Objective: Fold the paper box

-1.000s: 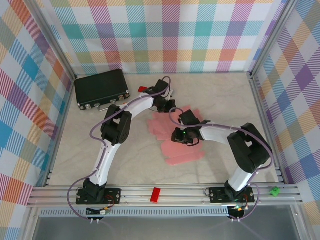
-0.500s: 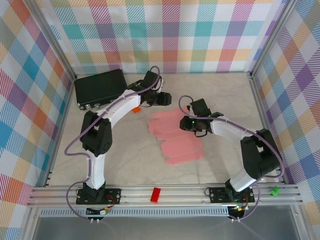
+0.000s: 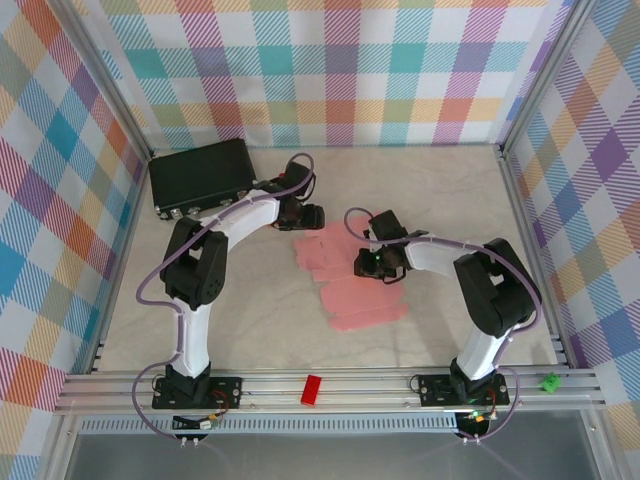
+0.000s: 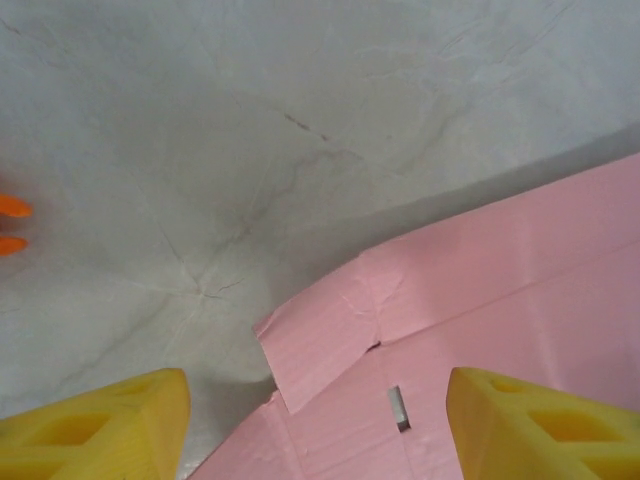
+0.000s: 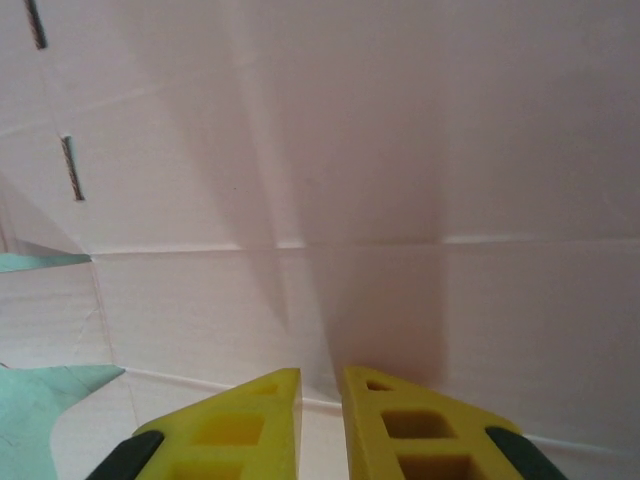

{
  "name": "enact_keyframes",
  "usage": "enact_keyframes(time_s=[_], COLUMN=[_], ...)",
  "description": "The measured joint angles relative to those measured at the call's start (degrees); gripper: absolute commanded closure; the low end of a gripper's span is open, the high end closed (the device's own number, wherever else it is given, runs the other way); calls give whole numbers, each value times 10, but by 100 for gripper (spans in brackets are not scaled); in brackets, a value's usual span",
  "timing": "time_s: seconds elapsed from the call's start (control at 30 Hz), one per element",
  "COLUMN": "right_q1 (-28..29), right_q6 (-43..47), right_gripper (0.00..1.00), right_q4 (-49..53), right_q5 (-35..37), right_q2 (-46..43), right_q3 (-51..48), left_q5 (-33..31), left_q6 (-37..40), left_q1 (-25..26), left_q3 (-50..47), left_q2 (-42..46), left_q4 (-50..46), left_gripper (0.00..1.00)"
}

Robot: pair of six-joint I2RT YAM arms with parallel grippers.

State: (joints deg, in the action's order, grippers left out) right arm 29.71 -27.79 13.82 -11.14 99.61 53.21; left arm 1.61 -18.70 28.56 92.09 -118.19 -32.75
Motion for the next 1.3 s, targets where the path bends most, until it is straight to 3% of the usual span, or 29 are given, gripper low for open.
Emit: enact_keyframes(time_s=[0.27, 0.77, 1.1, 1.3], right_q1=[4, 11, 11, 11], right_q6=[-18, -33, -33, -33], right_gripper=[82, 82, 82, 82], right_q4=[-23, -35, -43, -44], right_q5=[-1, -1, -8, -10], right_q2=[1, 5, 9, 9], right_q3=[-8, -8, -8, -8], left_q5=[14, 76, 115, 114], left_q6=[-11, -1, 21, 36], left_q1=[-1, -3, -3, -3], left_q3=[3, 24, 61, 64], left_q2=[-39, -43, -75, -76], left_q4=[1, 34, 32, 29], left_gripper=[39, 62, 62, 56])
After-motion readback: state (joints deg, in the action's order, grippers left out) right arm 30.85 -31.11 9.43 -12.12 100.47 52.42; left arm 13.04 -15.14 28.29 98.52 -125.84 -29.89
